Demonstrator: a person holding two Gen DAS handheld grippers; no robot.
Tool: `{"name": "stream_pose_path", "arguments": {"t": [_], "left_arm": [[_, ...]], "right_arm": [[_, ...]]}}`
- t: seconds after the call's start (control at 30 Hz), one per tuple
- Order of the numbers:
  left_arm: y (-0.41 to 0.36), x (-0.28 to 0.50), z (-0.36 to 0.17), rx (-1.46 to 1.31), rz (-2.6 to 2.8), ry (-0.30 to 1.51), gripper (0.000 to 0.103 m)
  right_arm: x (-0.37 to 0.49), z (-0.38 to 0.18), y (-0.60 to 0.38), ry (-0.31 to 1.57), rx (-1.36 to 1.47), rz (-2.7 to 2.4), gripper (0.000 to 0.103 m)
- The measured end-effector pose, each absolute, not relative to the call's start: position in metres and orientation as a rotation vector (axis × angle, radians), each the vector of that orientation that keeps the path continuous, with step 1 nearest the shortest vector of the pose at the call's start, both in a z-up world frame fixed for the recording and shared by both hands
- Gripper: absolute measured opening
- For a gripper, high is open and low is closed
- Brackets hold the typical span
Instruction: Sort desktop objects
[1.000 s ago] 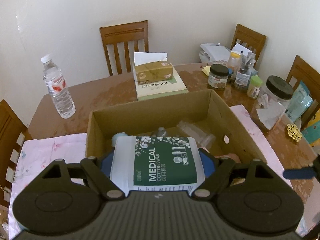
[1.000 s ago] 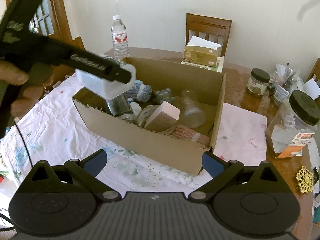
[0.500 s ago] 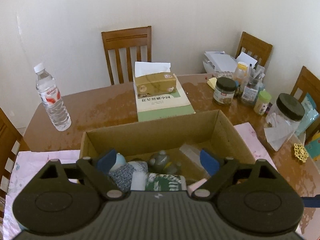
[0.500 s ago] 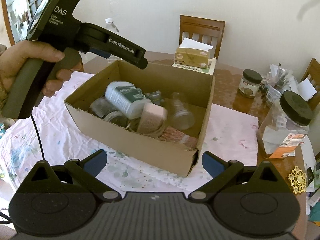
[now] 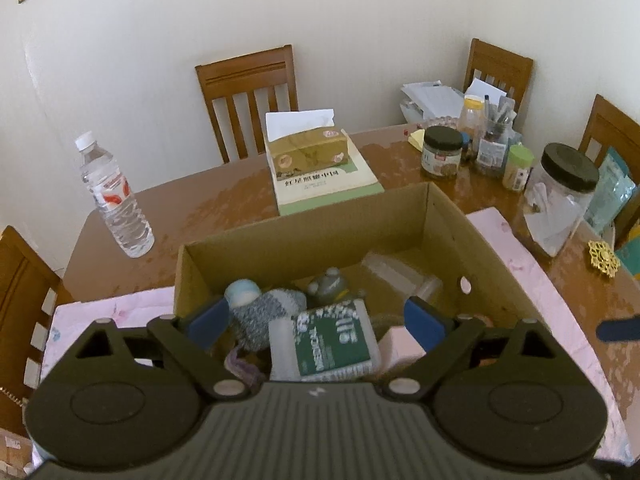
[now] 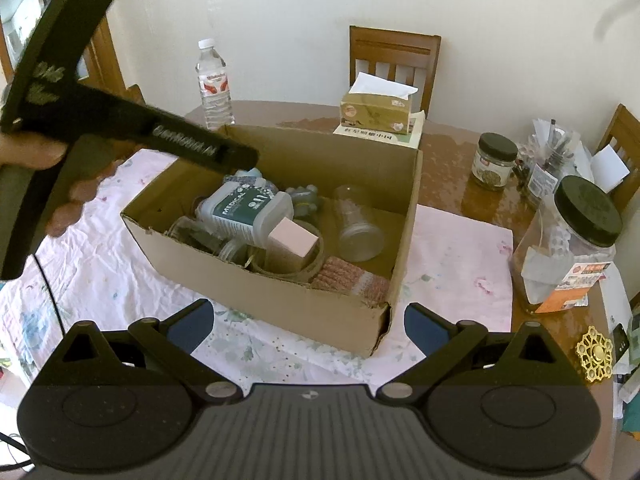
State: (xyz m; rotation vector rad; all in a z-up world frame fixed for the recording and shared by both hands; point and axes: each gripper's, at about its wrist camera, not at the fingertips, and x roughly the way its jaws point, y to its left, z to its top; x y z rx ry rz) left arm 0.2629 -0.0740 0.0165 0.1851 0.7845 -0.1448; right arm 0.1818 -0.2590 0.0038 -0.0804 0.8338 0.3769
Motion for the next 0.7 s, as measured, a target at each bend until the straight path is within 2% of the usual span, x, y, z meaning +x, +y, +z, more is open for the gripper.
{"name": "stream_pose_path", "arguments": {"t": [0.7], "left_arm": [[-0.049, 0.18, -0.001, 0.099, -0.023, 0.892, 0.097]], "right_arm": [[0.183, 0.003, -0.246, 0.924, -0.013, 0.32, 0.103]]}}
